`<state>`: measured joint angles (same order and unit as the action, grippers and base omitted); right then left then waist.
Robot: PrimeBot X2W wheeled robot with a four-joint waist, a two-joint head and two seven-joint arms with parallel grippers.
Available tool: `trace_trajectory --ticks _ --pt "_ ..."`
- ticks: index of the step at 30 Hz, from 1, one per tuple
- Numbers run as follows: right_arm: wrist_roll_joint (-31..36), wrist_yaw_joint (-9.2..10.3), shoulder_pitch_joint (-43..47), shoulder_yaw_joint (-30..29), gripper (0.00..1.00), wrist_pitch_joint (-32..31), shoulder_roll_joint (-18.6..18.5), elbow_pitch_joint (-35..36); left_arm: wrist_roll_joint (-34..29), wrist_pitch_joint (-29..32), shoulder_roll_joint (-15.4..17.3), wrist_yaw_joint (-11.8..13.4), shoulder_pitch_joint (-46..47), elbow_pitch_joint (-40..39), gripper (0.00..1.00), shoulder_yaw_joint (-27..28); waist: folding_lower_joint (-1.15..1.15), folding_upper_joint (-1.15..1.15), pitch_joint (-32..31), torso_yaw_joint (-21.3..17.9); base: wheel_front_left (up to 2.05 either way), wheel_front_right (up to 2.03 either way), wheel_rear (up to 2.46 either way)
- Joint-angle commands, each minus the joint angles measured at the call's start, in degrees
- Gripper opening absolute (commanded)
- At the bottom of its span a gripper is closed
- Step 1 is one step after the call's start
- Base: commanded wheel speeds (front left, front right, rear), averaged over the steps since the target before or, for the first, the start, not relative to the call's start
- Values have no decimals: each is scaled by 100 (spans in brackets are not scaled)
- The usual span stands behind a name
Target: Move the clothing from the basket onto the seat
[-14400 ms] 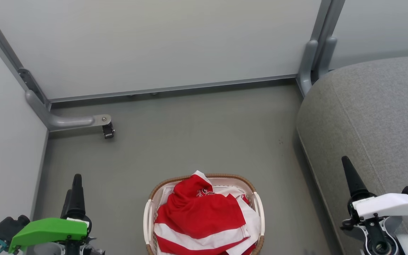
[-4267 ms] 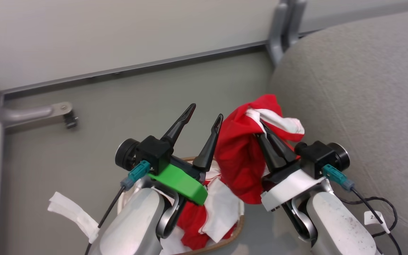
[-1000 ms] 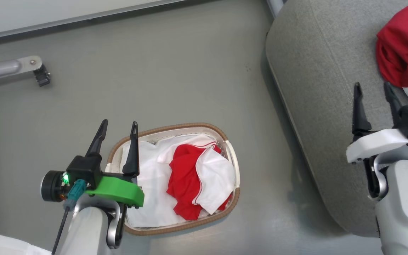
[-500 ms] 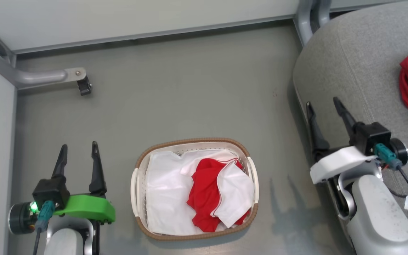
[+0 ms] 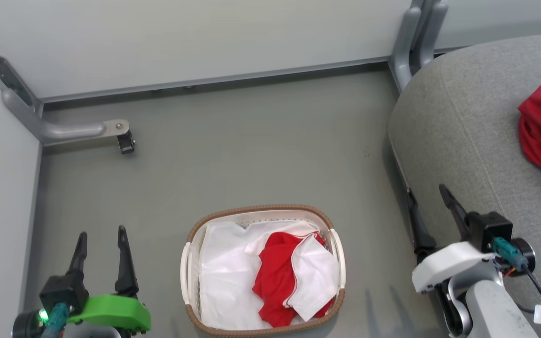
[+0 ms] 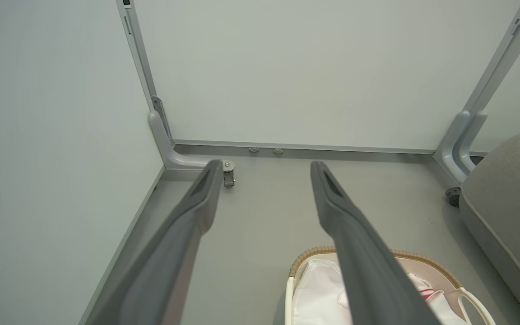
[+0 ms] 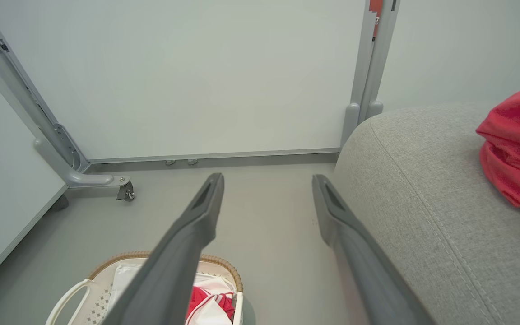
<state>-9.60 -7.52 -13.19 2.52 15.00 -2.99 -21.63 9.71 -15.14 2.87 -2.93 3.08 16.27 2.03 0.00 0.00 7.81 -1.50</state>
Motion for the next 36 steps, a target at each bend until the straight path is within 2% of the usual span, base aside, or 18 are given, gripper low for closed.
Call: trace_trajectory --ticks 1,8,18,25,36 --pt "-35 6 133 -4 100 27 -11 -11 34 -1 8 56 -162 -14 100 -16 0 0 -140 -27 0 0 0" --pt "-52 6 339 49 100 27 -6 -33 199 -1 10 90 -363 -7 100 -190 0 0 -212 -83 0 0 0" --pt "-44 6 161 139 100 27 -5 34 236 -1 9 -15 -176 130 100 -467 0 0 -37 -154 0 0 0" --pt "-100 6 -100 194 100 27 -7 261 325 -1 10 -114 132 370 100 -889 0 0 391 -285 0 0 0" --pt "-262 7 -749 222 100 27 -4 746 525 -1 14 -224 1110 1076 100 -1652 0 0 1540 -582 0 0 0"
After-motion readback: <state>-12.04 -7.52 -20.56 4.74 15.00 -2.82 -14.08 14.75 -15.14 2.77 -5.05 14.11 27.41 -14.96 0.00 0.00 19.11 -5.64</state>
